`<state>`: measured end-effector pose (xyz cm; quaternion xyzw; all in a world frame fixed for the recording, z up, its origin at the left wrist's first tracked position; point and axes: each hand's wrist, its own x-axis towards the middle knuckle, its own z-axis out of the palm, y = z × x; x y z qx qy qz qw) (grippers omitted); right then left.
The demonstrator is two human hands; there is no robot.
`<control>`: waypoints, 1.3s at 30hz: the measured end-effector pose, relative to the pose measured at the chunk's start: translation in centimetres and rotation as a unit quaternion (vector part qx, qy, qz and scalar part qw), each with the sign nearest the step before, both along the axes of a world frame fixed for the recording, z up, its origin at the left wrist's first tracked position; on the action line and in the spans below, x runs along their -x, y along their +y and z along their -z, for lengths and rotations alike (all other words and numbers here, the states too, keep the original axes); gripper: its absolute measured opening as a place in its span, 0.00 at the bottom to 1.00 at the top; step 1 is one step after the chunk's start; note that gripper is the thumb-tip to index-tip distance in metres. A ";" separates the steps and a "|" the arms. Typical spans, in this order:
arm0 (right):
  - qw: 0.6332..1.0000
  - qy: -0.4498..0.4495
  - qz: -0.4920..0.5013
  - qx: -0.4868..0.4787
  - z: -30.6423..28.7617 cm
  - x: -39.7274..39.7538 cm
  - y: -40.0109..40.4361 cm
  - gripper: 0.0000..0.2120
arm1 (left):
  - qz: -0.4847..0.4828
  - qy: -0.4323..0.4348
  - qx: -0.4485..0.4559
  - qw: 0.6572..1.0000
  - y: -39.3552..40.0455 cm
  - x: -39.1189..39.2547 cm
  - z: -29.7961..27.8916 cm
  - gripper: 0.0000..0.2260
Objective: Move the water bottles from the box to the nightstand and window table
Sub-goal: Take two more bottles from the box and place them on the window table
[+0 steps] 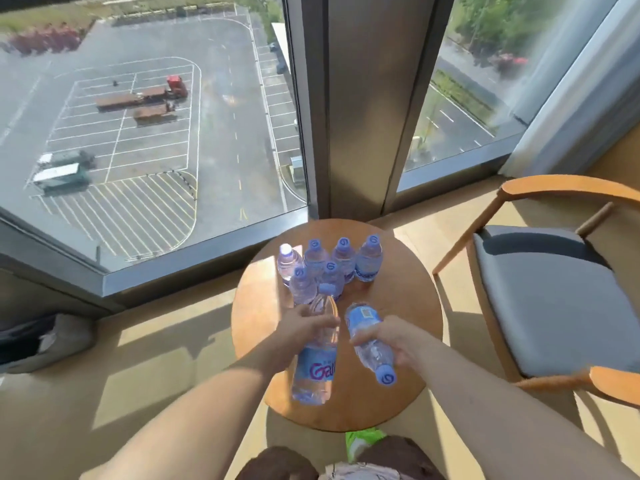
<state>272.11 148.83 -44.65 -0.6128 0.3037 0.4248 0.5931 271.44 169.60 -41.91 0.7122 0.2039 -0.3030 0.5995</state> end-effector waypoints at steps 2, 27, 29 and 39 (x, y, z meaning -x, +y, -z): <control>0.999 -0.002 -0.028 0.044 0.8 -2.5 -0.4 0.32 | 0.021 -0.034 -0.070 0.997 -0.3 -1.2 1.0 0.18; 0.977 -0.108 0.118 0.139 5.5 -14.9 1.9 0.13 | 0.266 -0.176 -0.315 0.894 -0.5 -6.2 8.6 0.17; 0.975 -0.111 0.129 0.141 5.4 -14.8 2.0 0.17 | 0.276 -0.187 -0.336 0.881 -0.1 -6.3 8.5 0.20; 0.975 -0.101 0.145 0.136 6.0 -13.4 1.5 0.40 | 0.309 -0.246 -0.421 0.817 -0.6 -6.8 8.2 0.24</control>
